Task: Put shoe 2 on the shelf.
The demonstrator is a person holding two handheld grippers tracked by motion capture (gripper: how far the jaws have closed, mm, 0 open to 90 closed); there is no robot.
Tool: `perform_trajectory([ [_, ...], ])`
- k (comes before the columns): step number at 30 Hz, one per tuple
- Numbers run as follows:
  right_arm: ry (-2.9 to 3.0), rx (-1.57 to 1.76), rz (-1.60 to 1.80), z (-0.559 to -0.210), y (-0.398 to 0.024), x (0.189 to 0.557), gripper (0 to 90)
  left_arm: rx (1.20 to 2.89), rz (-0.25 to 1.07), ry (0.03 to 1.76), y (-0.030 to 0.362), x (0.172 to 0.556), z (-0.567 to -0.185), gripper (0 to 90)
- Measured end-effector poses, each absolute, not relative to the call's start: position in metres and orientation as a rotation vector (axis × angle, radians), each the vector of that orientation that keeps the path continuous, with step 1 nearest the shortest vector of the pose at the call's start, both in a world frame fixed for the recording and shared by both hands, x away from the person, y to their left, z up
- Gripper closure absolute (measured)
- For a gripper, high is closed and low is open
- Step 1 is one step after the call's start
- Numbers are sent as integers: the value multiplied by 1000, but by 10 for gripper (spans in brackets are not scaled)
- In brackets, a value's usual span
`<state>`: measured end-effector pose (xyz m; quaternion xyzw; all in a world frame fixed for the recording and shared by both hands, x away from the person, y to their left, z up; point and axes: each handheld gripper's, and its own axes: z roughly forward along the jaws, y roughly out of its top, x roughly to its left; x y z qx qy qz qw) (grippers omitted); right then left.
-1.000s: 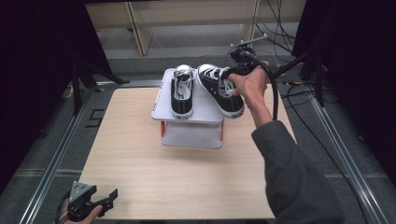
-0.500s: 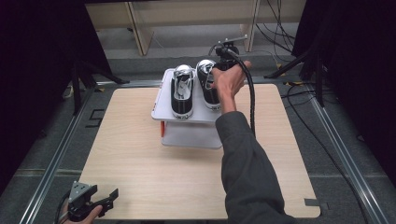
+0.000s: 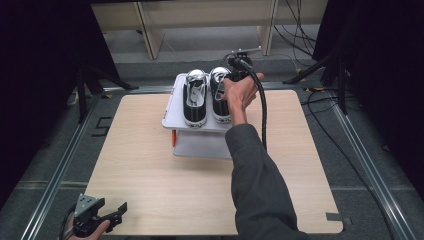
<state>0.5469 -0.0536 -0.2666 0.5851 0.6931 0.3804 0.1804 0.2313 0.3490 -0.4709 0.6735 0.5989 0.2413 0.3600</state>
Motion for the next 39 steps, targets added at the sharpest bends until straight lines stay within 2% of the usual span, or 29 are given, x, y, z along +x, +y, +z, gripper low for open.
perform_trajectory([
  [7,2020,1688,1048,-265,-41,539,787,1741,627,1538,348,232,-470,166],
  [16,2103,1619,1033,-268,-47,540,755,1741,625,1538,348,232,-470,166],
  [21,2151,1578,1056,-263,-53,536,652,1738,622,1542,348,232,-471,166],
  [24,2170,1541,1106,-260,-60,532,551,1736,621,1535,348,233,-471,167],
  [30,2229,1461,1229,-256,-76,517,450,1739,626,1543,347,233,-472,166],
  [39,2312,1340,1296,-259,-100,486,413,1755,630,1549,347,233,-471,166],
])
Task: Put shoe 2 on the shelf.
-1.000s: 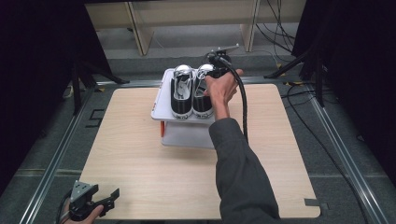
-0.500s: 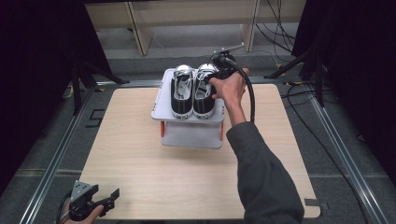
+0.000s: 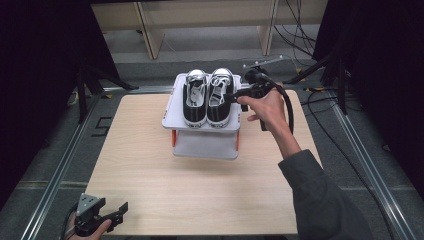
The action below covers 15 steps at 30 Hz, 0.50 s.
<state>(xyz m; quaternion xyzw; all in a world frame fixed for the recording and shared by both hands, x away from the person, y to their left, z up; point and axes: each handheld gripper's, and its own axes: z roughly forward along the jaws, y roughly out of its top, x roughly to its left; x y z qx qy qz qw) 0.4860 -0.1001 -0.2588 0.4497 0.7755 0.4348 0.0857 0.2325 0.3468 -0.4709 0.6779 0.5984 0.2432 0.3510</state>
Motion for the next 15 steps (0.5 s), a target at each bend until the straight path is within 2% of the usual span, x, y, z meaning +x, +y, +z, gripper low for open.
perform_trajectory([
  [15,2411,1229,1293,-289,-140,424,347,1749,629,1546,346,231,-471,166],
])
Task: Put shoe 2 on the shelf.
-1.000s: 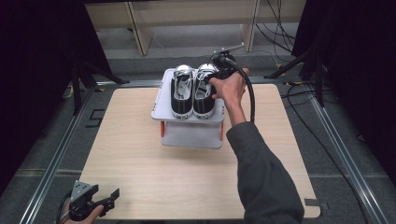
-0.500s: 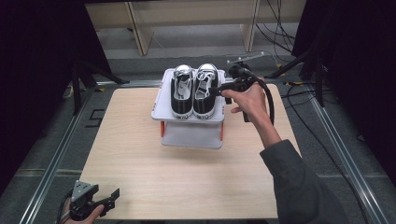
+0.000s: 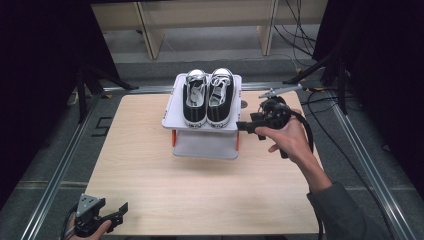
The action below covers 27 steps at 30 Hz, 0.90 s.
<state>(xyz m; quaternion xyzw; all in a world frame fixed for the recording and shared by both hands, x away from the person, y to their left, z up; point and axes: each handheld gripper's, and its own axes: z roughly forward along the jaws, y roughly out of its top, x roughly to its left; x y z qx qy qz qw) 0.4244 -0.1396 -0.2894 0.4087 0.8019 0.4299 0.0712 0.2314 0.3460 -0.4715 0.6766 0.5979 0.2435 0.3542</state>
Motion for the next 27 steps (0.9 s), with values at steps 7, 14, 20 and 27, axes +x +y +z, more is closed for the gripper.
perform_trajectory([
  [7,2430,1209,1279,-322,-164,392,334,1749,635,1534,346,231,-472,167],
  [14,2429,1220,1272,-355,-187,366,334,1752,633,1534,346,232,-473,167],
  [20,2428,1188,1257,-378,-197,347,326,1763,635,1542,346,231,-472,167],
  [27,2403,1180,1290,-401,-200,328,289,1775,622,1528,345,232,-473,166],
])
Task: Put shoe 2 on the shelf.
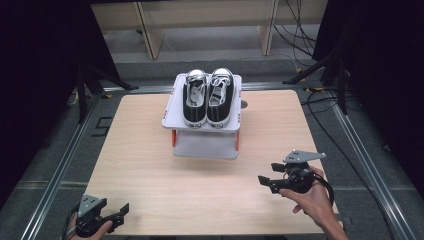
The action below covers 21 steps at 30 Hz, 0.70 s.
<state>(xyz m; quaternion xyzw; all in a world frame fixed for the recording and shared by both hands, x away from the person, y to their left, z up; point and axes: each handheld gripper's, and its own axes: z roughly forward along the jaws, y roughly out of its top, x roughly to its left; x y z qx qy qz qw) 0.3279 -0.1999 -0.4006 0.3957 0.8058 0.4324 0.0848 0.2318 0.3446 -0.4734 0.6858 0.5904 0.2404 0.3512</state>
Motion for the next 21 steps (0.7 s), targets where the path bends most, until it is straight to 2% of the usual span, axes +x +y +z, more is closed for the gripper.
perform_trajectory([
  [7,2394,1186,1303,-433,-208,317,229,1781,614,1513,345,232,-474,166],
  [15,2430,1290,1225,-460,-223,299,227,1793,601,1514,343,232,-475,166],
  [21,2454,1224,1174,-470,-230,288,213,1805,602,1504,343,233,-476,166],
])
